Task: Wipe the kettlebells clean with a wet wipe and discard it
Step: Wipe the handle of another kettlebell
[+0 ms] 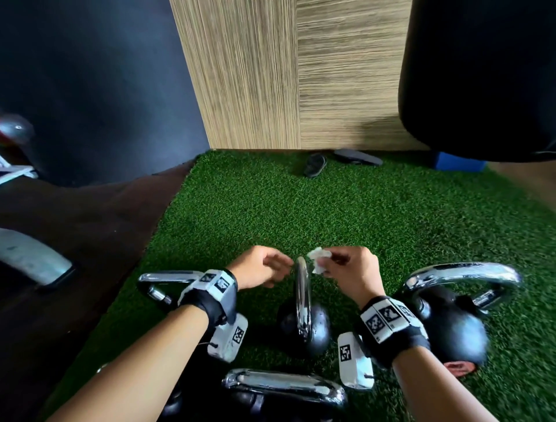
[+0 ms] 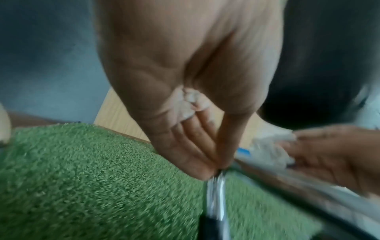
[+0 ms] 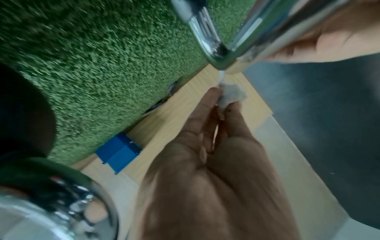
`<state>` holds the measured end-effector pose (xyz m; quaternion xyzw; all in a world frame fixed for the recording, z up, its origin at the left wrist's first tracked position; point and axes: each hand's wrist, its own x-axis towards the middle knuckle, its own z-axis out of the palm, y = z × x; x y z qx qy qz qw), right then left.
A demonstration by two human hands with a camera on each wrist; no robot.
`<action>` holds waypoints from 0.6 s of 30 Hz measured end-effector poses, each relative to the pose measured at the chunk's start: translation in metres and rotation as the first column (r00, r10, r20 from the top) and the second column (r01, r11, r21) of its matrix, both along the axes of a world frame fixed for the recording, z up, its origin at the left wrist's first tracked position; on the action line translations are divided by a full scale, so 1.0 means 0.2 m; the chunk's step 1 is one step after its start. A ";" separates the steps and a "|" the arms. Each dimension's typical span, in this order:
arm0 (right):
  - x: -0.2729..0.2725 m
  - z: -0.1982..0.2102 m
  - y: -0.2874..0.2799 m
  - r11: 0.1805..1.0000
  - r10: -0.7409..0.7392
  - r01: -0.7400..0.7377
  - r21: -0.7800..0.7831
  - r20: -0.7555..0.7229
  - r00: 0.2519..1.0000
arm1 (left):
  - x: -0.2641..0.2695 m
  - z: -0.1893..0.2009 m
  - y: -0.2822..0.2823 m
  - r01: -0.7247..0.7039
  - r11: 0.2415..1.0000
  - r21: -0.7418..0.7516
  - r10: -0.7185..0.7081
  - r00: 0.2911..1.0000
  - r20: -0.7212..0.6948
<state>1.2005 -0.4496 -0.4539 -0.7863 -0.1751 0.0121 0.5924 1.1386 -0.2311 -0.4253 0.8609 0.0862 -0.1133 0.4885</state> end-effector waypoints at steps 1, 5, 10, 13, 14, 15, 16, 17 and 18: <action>0.02 -0.04 -0.02 0.999 -0.028 0.026 -0.026 -0.061 0.998 | -0.01 -0.03 -0.01 0.030 0.982 0.187 -0.024 0.999 -0.038; 0.02 -0.14 -0.03 0.958 -0.049 0.008 -0.287 -0.138 0.989 | -0.08 -0.19 -0.16 0.414 0.743 0.527 -0.296 0.908 -0.297; 0.04 -0.19 0.07 0.965 -0.049 -0.028 -0.261 -0.285 0.957 | -0.14 -0.33 -0.31 0.509 0.683 0.524 -0.473 0.855 -0.214; 0.05 -0.22 0.10 0.954 -0.038 -0.046 -0.297 -0.271 0.962 | -0.14 -0.35 -0.30 0.479 0.681 0.553 -0.512 0.852 -0.108; 0.05 -0.23 0.11 0.948 -0.033 -0.055 -0.314 -0.269 0.963 | -0.13 -0.37 -0.30 0.457 0.693 0.558 -0.503 0.861 -0.079; 0.05 -0.24 0.12 0.943 -0.030 -0.065 -0.325 -0.277 0.960 | -0.13 -0.39 -0.29 0.439 0.698 0.566 -0.481 0.873 -0.084; 0.06 -0.23 0.13 0.943 -0.029 -0.069 -0.326 -0.289 0.957 | -0.13 -0.40 -0.27 0.406 0.717 0.567 -0.415 0.902 -0.120; 0.08 -0.22 0.14 0.945 -0.033 -0.065 -0.321 -0.292 0.956 | -0.14 -0.40 -0.27 0.360 0.749 0.556 -0.334 0.930 -0.153; 0.10 -0.21 0.16 0.946 -0.041 -0.049 -0.319 -0.270 0.962 | -0.14 -0.39 -0.27 0.364 0.731 0.577 -0.309 0.931 -0.196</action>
